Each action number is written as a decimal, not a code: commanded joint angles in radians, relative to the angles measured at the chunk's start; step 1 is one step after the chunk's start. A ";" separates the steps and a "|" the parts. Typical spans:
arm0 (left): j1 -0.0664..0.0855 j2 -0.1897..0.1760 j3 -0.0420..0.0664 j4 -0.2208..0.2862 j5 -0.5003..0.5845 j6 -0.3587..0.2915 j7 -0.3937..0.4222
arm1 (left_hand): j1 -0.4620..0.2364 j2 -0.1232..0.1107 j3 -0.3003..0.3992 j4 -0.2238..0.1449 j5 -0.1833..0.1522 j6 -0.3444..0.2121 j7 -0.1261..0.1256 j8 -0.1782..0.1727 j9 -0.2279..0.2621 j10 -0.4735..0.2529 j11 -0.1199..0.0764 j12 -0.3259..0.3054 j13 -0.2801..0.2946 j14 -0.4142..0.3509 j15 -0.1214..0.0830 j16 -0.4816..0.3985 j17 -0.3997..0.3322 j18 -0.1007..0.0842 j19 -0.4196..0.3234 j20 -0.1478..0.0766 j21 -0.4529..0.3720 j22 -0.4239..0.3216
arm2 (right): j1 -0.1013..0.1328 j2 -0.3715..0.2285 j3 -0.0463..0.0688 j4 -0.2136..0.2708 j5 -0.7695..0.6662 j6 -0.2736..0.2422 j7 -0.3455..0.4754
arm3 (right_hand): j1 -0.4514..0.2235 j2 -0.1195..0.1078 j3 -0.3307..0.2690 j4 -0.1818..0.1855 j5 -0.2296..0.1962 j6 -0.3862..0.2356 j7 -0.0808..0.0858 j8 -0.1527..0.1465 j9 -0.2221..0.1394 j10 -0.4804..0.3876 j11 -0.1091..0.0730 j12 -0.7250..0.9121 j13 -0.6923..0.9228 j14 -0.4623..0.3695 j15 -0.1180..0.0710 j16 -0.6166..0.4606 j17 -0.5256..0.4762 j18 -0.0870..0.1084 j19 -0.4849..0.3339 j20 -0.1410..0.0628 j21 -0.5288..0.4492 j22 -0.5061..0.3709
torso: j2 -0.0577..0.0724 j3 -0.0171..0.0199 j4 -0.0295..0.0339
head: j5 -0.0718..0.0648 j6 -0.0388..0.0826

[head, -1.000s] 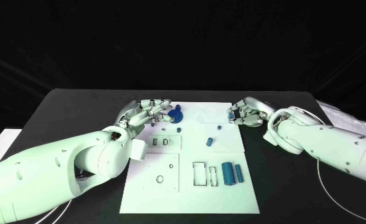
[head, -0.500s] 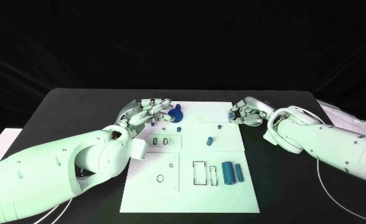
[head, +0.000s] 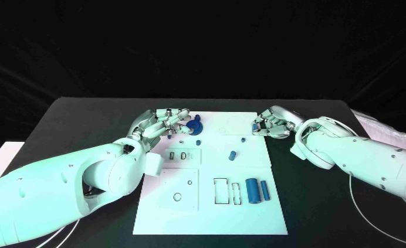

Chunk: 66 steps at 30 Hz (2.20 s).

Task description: Assemble the parts on the task board

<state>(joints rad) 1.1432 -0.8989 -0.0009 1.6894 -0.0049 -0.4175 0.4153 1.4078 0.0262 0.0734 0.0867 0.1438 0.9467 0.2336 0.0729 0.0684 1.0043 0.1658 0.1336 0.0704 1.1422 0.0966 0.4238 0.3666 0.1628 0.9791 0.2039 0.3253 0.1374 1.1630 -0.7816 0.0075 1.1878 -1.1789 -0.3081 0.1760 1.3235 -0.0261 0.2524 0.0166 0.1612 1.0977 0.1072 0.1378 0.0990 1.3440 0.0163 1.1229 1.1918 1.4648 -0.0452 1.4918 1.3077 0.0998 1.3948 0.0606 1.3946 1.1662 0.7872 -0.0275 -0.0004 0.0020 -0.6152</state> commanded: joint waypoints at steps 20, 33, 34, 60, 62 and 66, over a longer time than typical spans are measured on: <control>0.001 -0.018 0.001 -0.047 0.005 0.008 0.029 | 0.013 0.001 0.010 -0.014 -0.001 -0.011 0.000 0.003 0.000 -0.010 0.003 0.006 -0.002 -0.024 0.002 0.004 0.003 0.017 -0.011 0.003 -0.004 -0.002 | 0.038 0.040 -0.001 0.262 -0.110 -0.050 -0.248 | 0.001 0.017 0.031 -0.016 -0.008 0.008 -0.005 -0.007 0.006 0.000 0.001 -0.014 -0.008 0.075 -0.009 -0.001 0.104 -0.019 -0.001 -0.009 0.000 -0.007 | -0.025 -0.0156 0.0118 | 0.014 -0.022; 0.002 -0.018 0.001 -0.079 0.014 0.016 0.036 | -0.010 -0.005 0.044 -0.031 -0.001 -0.019 0.010 0.006 0.000 -0.029 0.021 0.012 -0.004 -0.135 0.040 -0.165 -0.066 0.017 -0.113 0.042 -0.075 -0.040 | 0.005 0.165 -0.023 0.294 -0.275 -0.045 -0.364 | 0.002 0.016 0.038 -0.023 -0.010 0.002 -0.002 -0.011 0.006 -0.006 0.003 -0.023 -0.014 0.074 -0.008 -0.004 0.098 -0.019 -0.002 -0.008 -0.002 -0.010 | -0.036 -0.0276 0.0195 | 0.026 -0.042; 0.002 -0.017 0.001 -0.079 0.015 0.018 0.036 | -0.011 -0.006 0.046 -0.032 -0.001 -0.020 0.010 0.006 0.000 -0.031 0.022 0.011 -0.005 -0.138 0.042 -0.180 -0.073 0.018 -0.117 0.045 -0.080 -0.043 | 0.000 0.180 -0.025 0.289 -0.284 -0.042 -0.373 | 0.002 0.016 0.038 -0.023 -0.010 0.002 -0.002 -0.011 0.006 -0.006 0.003 -0.023 -0.014 0.074 -0.008 -0.004 0.098 -0.019 -0.002 -0.008 -0.002 -0.010 | -0.037 -0.0283 0.0200 | 0.026 -0.043; 0.003 -0.006 0.001 -0.074 0.018 0.031 0.034 | -0.030 -0.003 0.074 -0.057 -0.001 -0.018 0.007 0.013 0.000 -0.044 0.029 -0.003 -0.007 -0.175 0.068 -0.334 -0.185 0.019 -0.164 0.071 -0.132 -0.071 | -0.060 0.287 -0.037 0.236 -0.310 0.003 -0.408 | -0.006 0.016 0.040 -0.022 -0.009 0.001 0.000 -0.013 0.006 -0.009 0.005 -0.028 -0.017 0.073 -0.006 -0.007 0.092 -0.018 -0.003 -0.007 -0.003 -0.013 | -0.035 -0.0250 0.0194 | 0.040 -0.062; 0.003 -0.005 0.001 -0.073 0.018 0.031 0.034 | -0.030 -0.003 0.074 -0.057 -0.001 -0.018 0.007 0.013 0.000 -0.044 0.029 -0.004 -0.007 -0.174 0.068 -0.334 -0.185 0.019 -0.164 0.071 -0.133 -0.071 | -0.061 0.289 -0.038 0.235 -0.310 0.005 -0.409 | -0.006 0.016 0.040 -0.022 -0.009 0.001 0.000 -0.013 0.006 -0.009 0.005 -0.028 -0.017 0.073 -0.006 -0.007 0.092 -0.018 -0.003 -0.007 -0.003 -0.013 | -0.035 -0.0254 0.0198 | 0.041 -0.063; 0.003 -0.005 0.001 -0.073 0.018 0.032 0.034 | -0.030 -0.003 0.074 -0.057 -0.001 -0.018 0.007 0.013 0.000 -0.044 0.029 -0.004 -0.007 -0.174 0.068 -0.334 -0.185 0.019 -0.164 0.071 -0.133 -0.071 | -0.063 0.289 -0.038 0.233 -0.312 0.008 -0.413 | -0.009 0.015 0.040 -0.021 -0.009 0.000 0.000 -0.013 0.006 -0.010 0.005 -0.028 -0.017 0.073 -0.006 -0.008 0.091 -0.018 -0.004 -0.007 -0.005 -0.016 | -0.035 -0.0253 0.0188 | 0.042 -0.065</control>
<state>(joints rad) 1.1447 -0.9060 -0.0007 1.6137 0.0121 -0.4092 0.4350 1.3851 0.0223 0.1411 0.0302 0.1437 0.9251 0.2338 0.0813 0.0684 0.9576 0.1981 0.1336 0.0650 0.9707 0.1644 0.0928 0.1827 0.1628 0.8235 0.2735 0.1953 0.0682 1.1063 -0.4924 -0.0267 1.4266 -1.4767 -0.3311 -0.2180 1.3212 -0.0134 0.2871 -0.0041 0.1467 1.0879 0.1071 0.1205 0.1045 1.3429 0.0229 1.1004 1.1756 1.4683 -0.0485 1.4878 1.3081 0.0999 1.3912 0.0573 1.3946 1.1513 0.7525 -0.0526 0.0189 0.0430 -0.6790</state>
